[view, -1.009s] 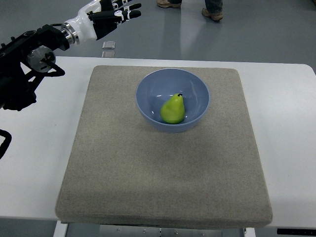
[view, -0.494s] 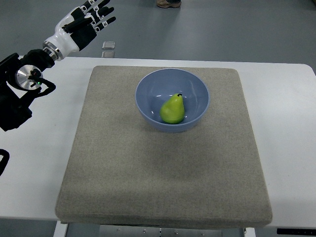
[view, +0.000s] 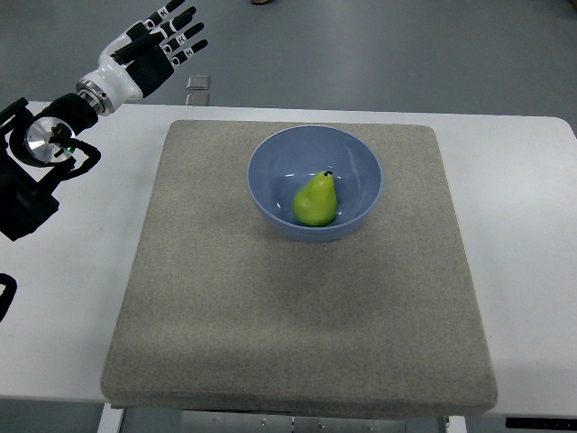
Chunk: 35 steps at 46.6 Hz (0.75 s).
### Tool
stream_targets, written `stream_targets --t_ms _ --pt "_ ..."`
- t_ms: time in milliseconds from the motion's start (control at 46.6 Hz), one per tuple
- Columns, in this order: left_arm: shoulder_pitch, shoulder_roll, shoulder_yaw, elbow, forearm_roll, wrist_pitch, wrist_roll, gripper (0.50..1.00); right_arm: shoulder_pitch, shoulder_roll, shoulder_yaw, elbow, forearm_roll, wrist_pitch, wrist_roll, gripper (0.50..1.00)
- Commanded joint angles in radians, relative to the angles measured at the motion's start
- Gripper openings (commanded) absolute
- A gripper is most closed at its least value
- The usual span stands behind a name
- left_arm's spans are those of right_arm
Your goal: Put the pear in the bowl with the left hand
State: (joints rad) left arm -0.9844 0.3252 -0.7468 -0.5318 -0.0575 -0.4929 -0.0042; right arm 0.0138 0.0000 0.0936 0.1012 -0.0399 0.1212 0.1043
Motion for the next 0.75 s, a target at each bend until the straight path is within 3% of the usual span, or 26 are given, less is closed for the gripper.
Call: stream_targets --t_ms 0,730 --pt "0.003 0.002 -0.003 0.001 -0.001 -0.003 0.012 0.996 0.0 0.0 0.0 0.0 0.0 0.0 0.0 0.926" --pt "0.021 0.015 0.001 -0.005 -0.018 -0.001 0.012 0.996 0.0 0.0 0.002 0.017 0.0 0.014 0.006 0.926"
